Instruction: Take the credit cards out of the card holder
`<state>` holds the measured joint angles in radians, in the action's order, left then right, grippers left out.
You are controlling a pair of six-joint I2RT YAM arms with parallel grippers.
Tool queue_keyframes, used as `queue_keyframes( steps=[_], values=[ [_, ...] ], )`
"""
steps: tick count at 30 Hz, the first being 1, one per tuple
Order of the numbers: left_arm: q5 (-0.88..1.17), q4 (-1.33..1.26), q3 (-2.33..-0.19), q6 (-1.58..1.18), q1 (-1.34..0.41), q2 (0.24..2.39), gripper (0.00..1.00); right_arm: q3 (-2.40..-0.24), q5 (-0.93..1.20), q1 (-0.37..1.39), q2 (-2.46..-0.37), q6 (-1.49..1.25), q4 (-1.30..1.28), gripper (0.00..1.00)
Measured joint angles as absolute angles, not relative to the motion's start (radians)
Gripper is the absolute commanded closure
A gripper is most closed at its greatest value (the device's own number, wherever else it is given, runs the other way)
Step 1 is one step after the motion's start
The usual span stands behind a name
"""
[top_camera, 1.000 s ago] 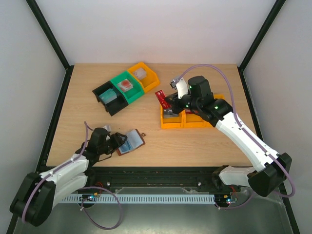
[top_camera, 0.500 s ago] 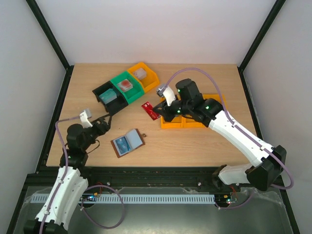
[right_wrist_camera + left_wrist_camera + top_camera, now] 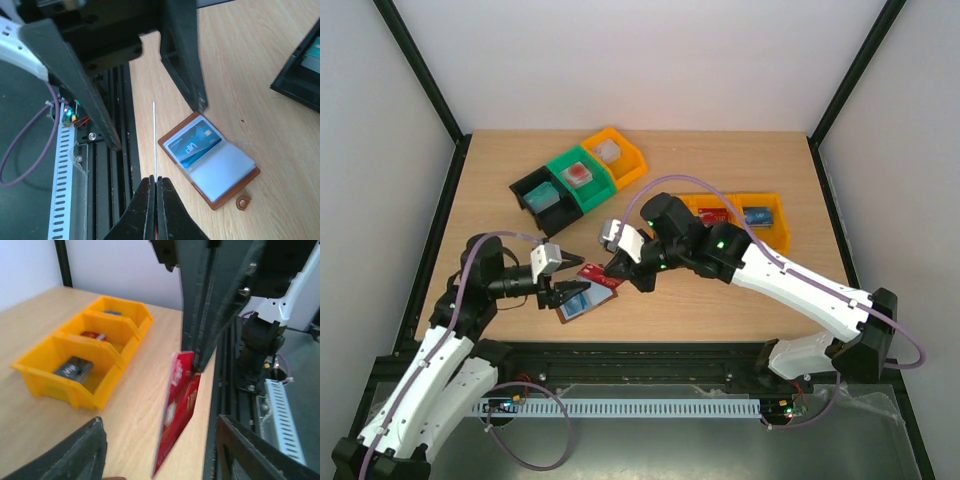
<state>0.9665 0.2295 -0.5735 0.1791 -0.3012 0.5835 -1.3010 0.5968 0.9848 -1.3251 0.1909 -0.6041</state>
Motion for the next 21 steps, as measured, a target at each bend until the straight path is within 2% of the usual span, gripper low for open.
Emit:
queue_keyframes(
  steps=[4, 6, 8, 11, 12, 14, 17, 21],
  values=[
    [0.958, 0.286, -0.575, 0.253, -0.332, 0.620, 0.62, -1.306, 0.590, 1.026, -1.349, 0.219, -0.607, 0.98],
    [0.959, 0.299, -0.577, 0.266, -0.344, 0.630, 0.77, -1.306, 0.589, 1.036, -1.352, 0.226, -0.609, 0.98],
    [0.968, 0.309, -0.578, 0.281, -0.353, 0.633, 0.96, -1.306, 0.583, 1.037, -1.352, 0.229, -0.609, 0.98],
    [0.981, 0.318, -0.582, 0.281, -0.363, 0.635, 0.98, -1.308, 0.562, 1.035, -1.352, 0.236, -0.609, 0.98],
    [0.984, 0.319, -0.583, 0.273, -0.366, 0.635, 0.98, -1.310, 0.553, 1.034, -1.352, 0.238, -0.609, 0.92],
    [0.985, 0.308, -0.583, 0.234, -0.365, 0.635, 0.98, -1.313, 0.517, 1.037, -1.349, 0.238, -0.607, 0.69],
    [0.978, 0.200, -0.564, 0.058, -0.351, 0.624, 0.98, -1.290, 0.384, 1.037, -1.319, 0.224, -0.550, 0.59],
    [0.876, -0.026, -0.495, -0.334, -0.280, 0.591, 0.98, -1.121, 0.132, 1.039, -1.155, 0.249, -0.356, 0.53]
  ],
)
